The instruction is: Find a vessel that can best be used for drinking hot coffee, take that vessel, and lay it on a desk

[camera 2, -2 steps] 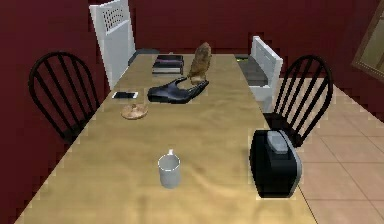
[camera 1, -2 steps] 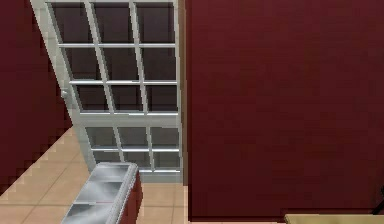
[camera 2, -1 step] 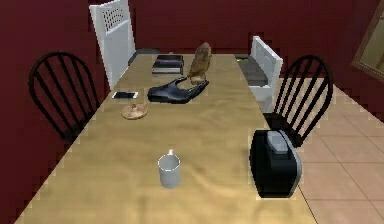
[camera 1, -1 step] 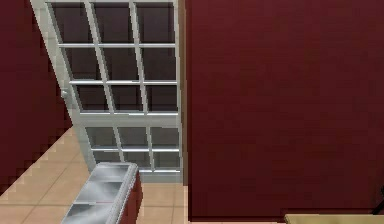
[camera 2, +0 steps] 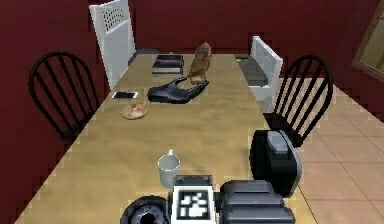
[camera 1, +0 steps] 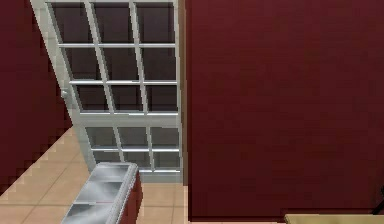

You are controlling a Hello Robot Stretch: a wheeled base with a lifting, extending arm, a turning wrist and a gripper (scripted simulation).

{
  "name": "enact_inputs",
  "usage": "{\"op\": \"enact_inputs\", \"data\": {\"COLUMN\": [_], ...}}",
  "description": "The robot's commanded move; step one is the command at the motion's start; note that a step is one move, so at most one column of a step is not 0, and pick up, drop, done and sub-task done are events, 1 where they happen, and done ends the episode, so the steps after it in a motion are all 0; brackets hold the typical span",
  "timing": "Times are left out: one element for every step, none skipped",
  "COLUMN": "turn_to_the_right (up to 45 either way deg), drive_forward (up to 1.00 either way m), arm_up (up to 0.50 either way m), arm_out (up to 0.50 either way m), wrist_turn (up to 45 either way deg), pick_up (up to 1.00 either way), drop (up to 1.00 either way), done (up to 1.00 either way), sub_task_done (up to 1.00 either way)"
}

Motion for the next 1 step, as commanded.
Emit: {"op": "enact_inputs", "data": {"turn_to_the_right": [0.0], "drive_forward": [0.0], "arm_up": [0.0], "arm_out": [0.18], "wrist_turn": [0.0], "pick_up": [0.0], "drop": [0.0], "done": [0.0], "sub_task_done": [0.0]}}
